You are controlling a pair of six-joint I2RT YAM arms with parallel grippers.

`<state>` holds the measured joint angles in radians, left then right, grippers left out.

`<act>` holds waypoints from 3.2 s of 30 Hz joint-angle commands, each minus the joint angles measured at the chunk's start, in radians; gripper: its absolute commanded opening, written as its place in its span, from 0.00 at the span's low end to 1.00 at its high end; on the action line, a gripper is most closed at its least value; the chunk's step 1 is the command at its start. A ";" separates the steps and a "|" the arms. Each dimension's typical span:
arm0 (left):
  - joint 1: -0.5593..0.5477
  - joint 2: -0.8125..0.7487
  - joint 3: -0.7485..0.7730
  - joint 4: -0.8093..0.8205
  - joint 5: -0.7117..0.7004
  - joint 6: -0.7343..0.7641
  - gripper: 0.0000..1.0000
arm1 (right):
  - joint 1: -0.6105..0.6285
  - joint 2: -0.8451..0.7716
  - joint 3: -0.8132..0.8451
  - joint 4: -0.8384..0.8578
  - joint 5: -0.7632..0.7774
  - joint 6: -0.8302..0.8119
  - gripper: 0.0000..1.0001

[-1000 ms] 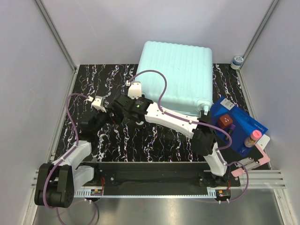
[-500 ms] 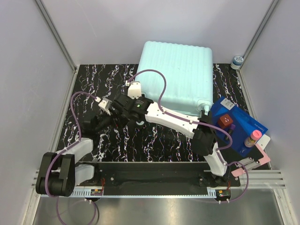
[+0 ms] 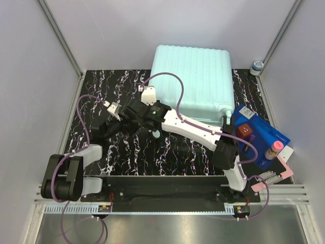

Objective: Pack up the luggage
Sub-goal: Zip the luggage at the center of the board.

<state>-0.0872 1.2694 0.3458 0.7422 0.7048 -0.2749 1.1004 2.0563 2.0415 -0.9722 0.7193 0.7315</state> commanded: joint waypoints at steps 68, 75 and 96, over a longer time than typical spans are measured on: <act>-0.206 0.225 0.159 0.255 0.024 -0.006 0.41 | -0.028 -0.246 -0.107 0.142 0.031 -0.162 0.00; -0.218 0.229 0.177 0.197 0.004 0.016 0.13 | -0.030 -0.242 -0.107 0.148 0.020 -0.161 0.00; -0.275 0.176 0.082 0.352 0.028 -0.063 0.00 | -0.030 -0.156 -0.011 0.175 -0.020 -0.178 0.00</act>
<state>-0.3153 1.4891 0.4438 0.9428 0.6926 -0.3153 1.0763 1.9182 1.9022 -0.9730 0.6838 0.5999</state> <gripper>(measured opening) 0.174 0.580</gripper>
